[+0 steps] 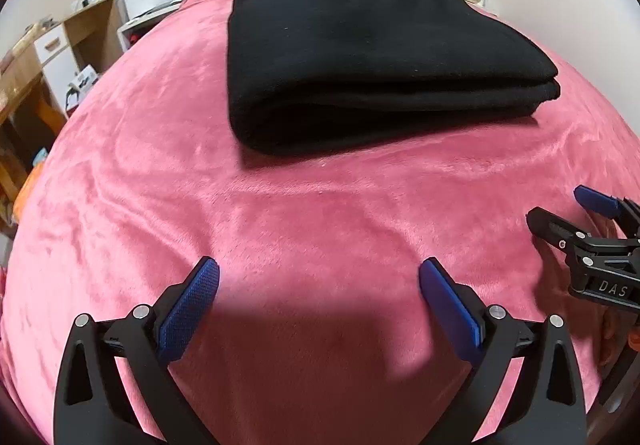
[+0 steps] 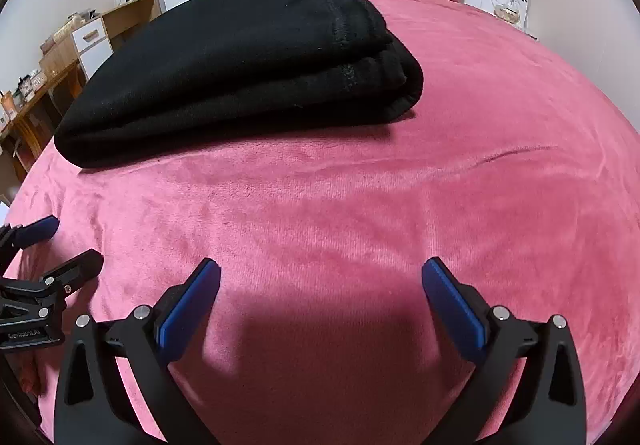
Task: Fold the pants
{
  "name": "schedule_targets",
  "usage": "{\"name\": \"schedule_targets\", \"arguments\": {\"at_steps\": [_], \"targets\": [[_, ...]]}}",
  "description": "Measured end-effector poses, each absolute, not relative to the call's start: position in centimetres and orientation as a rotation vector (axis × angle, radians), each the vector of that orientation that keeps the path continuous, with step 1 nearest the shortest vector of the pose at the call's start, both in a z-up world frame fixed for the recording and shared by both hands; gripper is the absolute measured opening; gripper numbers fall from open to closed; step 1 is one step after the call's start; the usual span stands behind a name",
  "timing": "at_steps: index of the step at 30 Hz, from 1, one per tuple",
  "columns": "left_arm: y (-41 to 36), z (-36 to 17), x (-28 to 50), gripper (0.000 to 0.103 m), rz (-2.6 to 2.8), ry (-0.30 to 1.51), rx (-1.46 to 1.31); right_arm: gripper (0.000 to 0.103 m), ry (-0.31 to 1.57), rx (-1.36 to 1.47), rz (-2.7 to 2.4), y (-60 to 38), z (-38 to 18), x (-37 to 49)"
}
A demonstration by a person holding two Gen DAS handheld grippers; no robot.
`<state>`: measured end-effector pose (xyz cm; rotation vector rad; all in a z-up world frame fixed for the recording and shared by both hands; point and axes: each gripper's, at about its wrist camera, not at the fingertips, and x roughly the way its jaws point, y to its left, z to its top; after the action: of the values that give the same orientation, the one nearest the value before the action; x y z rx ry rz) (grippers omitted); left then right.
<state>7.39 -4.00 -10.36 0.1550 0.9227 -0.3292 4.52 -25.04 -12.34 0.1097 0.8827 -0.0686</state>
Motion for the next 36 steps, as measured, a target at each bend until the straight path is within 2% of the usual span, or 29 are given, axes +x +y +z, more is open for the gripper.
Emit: {"name": "schedule_targets", "arguments": {"at_steps": [18,22,31,36], "targets": [[-3.3,-9.2,3.5,0.099,-0.131,0.89,0.201,0.101,0.885,0.062,-0.115,-23.8,-11.8,0.6],[-2.9,-8.1,2.0,0.099,-0.131,0.873,0.184,0.101,0.819,0.007,-0.09,-22.0,-10.0,-1.0],[-1.6,-4.2,0.0,0.099,-0.138,0.735,0.116,0.101,0.67,-0.027,-0.079,-19.6,-5.7,-3.5],[-1.1,-2.6,-1.1,0.099,-0.154,0.672,0.074,0.101,0.736,0.094,-0.143,-21.0,-5.0,-3.4]]}}
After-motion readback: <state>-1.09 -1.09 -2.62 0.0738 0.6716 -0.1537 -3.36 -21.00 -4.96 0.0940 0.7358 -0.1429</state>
